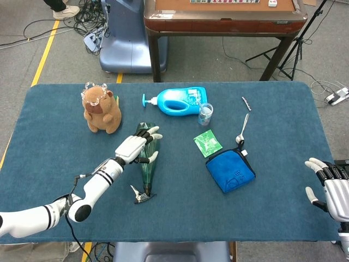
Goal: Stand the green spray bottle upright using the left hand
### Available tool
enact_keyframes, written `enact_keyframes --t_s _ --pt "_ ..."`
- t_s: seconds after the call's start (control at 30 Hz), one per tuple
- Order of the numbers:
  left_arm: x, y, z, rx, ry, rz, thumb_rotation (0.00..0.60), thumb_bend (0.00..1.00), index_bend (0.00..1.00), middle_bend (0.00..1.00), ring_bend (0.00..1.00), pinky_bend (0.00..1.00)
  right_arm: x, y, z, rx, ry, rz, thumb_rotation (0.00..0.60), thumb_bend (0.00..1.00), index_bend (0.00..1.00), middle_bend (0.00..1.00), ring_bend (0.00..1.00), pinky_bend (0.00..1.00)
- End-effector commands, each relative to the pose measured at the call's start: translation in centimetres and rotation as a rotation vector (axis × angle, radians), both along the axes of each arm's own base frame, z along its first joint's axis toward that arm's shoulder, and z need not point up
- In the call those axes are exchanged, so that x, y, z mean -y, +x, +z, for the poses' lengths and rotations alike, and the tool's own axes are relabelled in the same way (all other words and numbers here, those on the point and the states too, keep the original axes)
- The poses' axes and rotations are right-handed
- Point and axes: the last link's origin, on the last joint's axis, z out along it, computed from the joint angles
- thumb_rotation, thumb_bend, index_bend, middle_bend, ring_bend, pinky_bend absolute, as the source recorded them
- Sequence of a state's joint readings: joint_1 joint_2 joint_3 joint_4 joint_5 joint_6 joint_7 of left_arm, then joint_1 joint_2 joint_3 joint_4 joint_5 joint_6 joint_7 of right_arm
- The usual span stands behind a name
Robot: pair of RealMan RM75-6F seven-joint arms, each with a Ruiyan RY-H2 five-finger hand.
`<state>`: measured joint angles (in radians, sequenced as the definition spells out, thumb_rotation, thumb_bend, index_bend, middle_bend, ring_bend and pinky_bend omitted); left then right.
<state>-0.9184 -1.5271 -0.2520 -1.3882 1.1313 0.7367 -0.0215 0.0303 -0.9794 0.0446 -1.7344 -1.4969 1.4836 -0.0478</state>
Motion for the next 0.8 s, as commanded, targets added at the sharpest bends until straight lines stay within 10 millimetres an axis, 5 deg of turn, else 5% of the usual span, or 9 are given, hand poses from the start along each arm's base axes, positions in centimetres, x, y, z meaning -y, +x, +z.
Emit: enact_keyframes --t_s 0.03,0.4,0.8 --pt "-0.7 0.2 -0.7 -0.032 0.028 0.001 0.244 0.47 0.16 0.01 0.00 0.00 0.0 0.0 0.0 0.002 0.001 -0.001 0.600 0.35 0.22 0.20 0.14 0.19" --pt "-2.3 -0.7 -1.7 -0.156 0.107 0.048 0.197 0.47 0.19 0.05 0.00 0.00 -0.3 -0.2 0.1 0.003 -0.003 -0.008 0.600 0.35 0.22 0.20 0.14 0.19" --pt "-2.1 -2.5 -0.1 -0.254 0.164 0.115 0.160 0.47 0.22 0.13 0.00 0.00 -0.3 -0.1 0.0 0.006 0.000 -0.004 0.600 0.35 0.22 0.20 0.14 0.19"
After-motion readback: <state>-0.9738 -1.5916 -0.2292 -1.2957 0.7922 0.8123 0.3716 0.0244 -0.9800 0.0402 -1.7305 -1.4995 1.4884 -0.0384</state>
